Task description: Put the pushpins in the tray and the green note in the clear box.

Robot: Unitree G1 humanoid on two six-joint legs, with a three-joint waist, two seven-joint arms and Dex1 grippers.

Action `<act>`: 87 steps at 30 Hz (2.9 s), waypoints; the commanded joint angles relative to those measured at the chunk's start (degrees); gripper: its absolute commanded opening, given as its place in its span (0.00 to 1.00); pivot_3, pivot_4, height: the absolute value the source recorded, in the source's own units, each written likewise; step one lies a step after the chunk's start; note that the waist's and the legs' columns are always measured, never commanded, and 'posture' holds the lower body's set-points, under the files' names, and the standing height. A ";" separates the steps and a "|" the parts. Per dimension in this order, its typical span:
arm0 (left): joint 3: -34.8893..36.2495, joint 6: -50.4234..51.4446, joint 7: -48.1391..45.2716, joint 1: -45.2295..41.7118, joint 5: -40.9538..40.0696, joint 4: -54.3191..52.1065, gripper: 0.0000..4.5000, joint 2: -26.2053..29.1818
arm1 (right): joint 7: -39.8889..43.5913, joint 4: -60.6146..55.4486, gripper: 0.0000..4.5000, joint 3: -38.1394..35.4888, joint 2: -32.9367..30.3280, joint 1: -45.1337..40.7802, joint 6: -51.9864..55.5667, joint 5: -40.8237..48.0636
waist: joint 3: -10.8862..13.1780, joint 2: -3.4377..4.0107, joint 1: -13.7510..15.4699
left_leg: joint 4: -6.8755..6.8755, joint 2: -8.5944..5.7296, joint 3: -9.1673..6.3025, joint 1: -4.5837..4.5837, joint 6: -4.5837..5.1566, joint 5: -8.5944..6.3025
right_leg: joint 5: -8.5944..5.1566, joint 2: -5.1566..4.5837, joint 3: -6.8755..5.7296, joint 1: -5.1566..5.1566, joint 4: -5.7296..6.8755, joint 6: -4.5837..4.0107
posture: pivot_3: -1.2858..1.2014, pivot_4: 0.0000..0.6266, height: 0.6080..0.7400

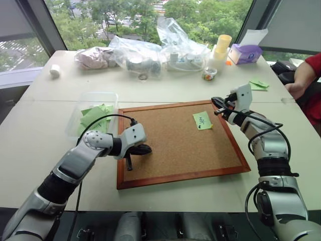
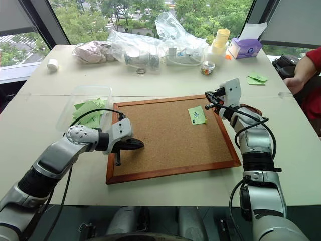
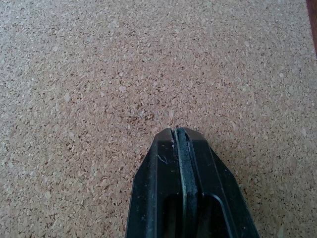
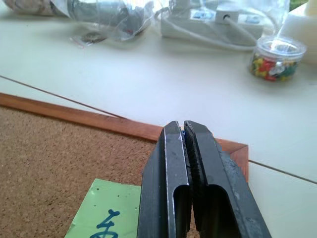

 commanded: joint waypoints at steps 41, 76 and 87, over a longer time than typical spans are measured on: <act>-1.72 -5.72 -3.36 -1.52 4.70 5.11 0.00 -5.19 | -9.85 4.01 0.99 -12.78 -8.71 5.92 10.85 2.46 | -0.07 0.13 0.46 | 0.01 -0.12 -0.04 0.16 0.04 -0.02 | 0.00 -0.08 0.05 0.28 -0.06 0.01 | 0.52 0.24 0.96; -1.92 -5.73 -3.69 -1.38 6.02 4.93 0.00 -5.59 | 0.30 -24.35 0.99 -2.10 -2.83 20.14 9.61 7.35 | -0.07 0.12 0.51 | 0.02 -0.12 -0.10 0.14 0.07 -0.03 | -0.01 -0.07 0.04 0.30 -0.08 0.01 | 0.52 0.24 0.96; -2.00 -5.75 -4.05 -1.34 5.84 4.94 0.00 -5.60 | -0.28 -21.23 0.79 -1.48 -1.79 20.92 9.10 6.25 | -0.07 0.12 0.49 | 0.02 -0.12 -0.10 0.15 0.07 -0.04 | -0.01 -0.07 0.04 0.31 -0.08 0.01 | 0.52 0.24 0.96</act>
